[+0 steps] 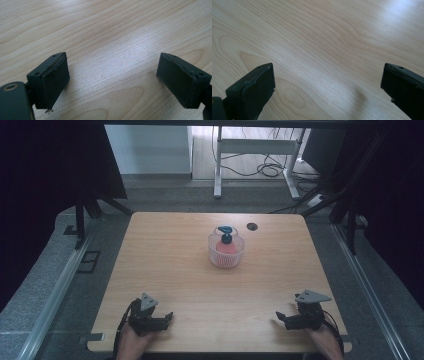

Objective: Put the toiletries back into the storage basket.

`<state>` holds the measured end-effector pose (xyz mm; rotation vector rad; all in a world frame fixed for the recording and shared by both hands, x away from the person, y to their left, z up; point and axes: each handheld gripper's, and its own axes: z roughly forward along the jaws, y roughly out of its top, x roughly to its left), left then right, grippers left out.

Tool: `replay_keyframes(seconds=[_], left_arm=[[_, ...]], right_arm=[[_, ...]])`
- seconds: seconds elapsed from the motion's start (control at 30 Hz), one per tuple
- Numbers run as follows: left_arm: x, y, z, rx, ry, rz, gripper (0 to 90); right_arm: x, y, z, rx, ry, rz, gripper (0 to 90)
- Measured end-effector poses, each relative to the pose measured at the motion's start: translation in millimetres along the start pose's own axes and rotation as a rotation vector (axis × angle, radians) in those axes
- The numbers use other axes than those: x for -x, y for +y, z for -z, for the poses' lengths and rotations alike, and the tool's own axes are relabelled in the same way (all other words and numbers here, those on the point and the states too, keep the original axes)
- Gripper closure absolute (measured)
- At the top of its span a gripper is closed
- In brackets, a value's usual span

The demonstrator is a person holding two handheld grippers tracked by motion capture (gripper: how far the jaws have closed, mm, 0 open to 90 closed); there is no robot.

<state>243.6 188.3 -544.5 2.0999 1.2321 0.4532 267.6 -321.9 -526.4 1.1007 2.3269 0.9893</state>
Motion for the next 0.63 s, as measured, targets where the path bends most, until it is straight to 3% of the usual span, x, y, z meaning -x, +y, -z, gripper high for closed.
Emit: replay_keyframes(seconds=[0.33, 0.63], left_arm=[[0.3, 0.2, -0.1, 0.0, 0.001, 0.0, 10.4], [0.7, 0.7, -0.8, -0.001, -0.001, -0.002, 10.4]], right_arm=[[4.1, -13.4, -5.8, -0.014, 0.009, -0.022, 0.0], [5.6, -14.3, -8.4, -0.045, 0.029, -0.031, 0.0]])
